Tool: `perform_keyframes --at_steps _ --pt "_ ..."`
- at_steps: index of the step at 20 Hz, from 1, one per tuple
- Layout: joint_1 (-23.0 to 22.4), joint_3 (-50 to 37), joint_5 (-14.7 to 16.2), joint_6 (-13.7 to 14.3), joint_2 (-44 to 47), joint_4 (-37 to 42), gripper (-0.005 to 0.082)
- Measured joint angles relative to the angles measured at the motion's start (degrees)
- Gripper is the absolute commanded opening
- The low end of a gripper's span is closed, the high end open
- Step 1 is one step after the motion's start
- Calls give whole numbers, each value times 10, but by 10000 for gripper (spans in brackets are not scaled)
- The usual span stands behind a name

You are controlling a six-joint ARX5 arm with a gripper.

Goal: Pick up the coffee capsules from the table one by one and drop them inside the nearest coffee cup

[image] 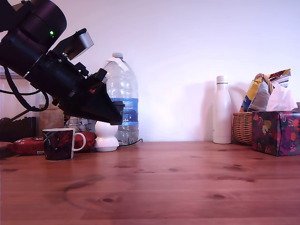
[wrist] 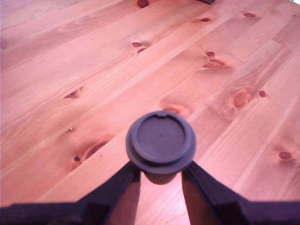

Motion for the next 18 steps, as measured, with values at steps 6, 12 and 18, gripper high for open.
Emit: perform_keyframes --at_steps 6,12,18 --pt "0 0 0 0 0 2 145" --pt "0 0 0 0 0 3 145" --pt "0 0 4 0 0 47 145"
